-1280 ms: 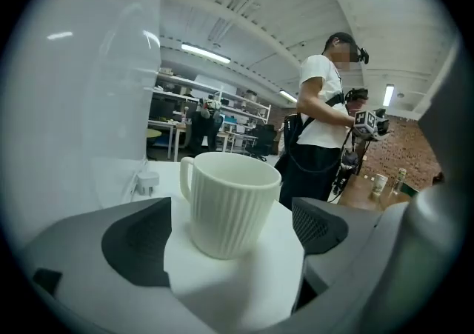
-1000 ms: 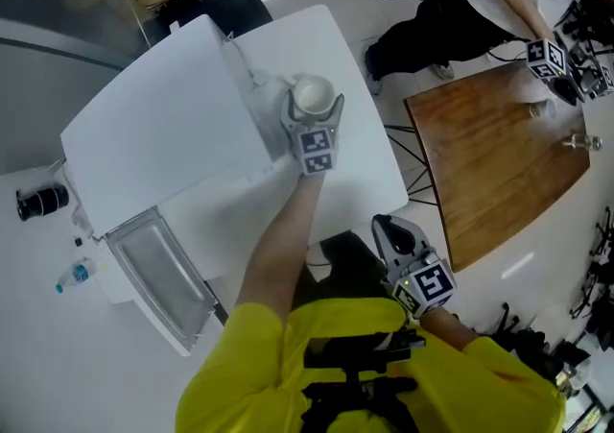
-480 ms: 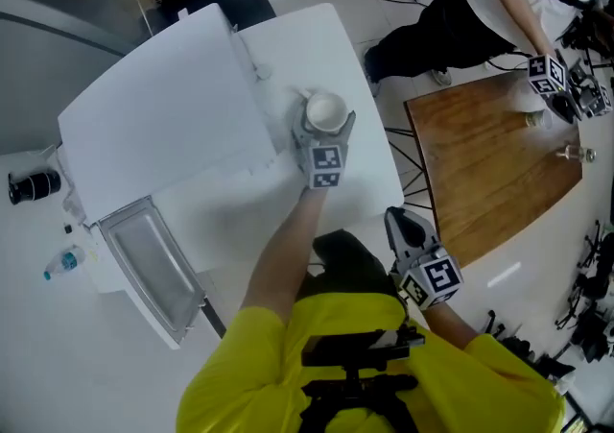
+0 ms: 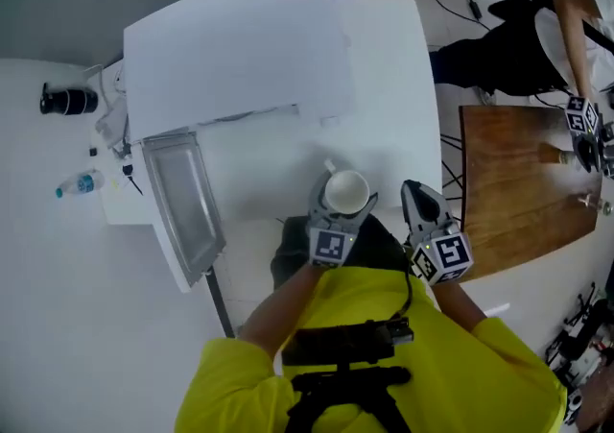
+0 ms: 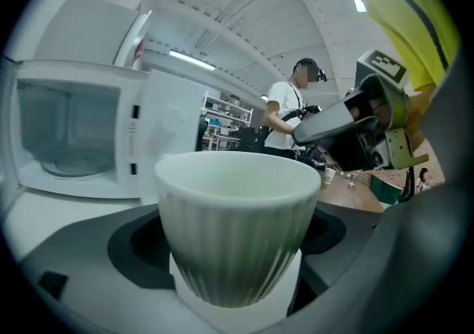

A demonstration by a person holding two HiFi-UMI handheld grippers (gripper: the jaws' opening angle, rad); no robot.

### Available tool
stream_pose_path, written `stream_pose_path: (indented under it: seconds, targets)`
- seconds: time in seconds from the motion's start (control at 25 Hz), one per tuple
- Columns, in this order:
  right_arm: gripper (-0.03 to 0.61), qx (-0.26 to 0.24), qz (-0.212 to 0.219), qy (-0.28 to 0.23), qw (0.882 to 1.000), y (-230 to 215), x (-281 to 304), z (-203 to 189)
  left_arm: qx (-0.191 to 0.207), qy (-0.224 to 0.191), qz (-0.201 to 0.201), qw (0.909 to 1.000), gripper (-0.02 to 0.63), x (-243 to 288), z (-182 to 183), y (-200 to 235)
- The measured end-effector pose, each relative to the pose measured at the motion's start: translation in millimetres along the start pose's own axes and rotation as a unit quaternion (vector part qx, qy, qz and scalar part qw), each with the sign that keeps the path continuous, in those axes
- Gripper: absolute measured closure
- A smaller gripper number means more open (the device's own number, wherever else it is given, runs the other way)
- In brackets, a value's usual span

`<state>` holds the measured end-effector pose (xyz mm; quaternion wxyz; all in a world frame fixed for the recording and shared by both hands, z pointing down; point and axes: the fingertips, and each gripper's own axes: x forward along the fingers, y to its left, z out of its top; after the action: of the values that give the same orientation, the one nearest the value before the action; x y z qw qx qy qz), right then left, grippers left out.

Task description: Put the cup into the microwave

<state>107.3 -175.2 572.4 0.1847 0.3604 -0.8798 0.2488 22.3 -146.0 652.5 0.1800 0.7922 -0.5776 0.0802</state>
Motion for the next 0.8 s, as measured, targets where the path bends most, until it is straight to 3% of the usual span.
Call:
stream_pose_path:
  seconds: [0.12,0.24,0.36,0.56,0.8]
  targets:
    - [0.572,-0.019,0.038,0.009,0.999,29.7,19.9,1.9,-0.031,0.000,0.078,0.9964,0.155,-39.5,2.1,68.0]
    - [0.572,-0.035,0.068,0.022,0.997,55.4,32.8,2.3,-0.011,-0.023,0.161,0.9866,0.155,-50.2,17.8,156.7]
    - [0.572,-0.046,0.082,0.038,0.995,74.5,36.2,-2.5,0.007,-0.051,0.214,0.9756,0.155,-41.8,45.4,236.1]
    - [0.572,-0.061,0.080,0.061,0.993,85.1,34.7,-11.1,0.022,-0.069,0.250,0.9655,0.155,-9.9,71.0,321.6]
    - [0.574,-0.056,0.071,0.067,0.994,85.2,39.3,-14.3,0.012,-0.055,0.249,0.9668,0.154,15.4,64.9,346.9]
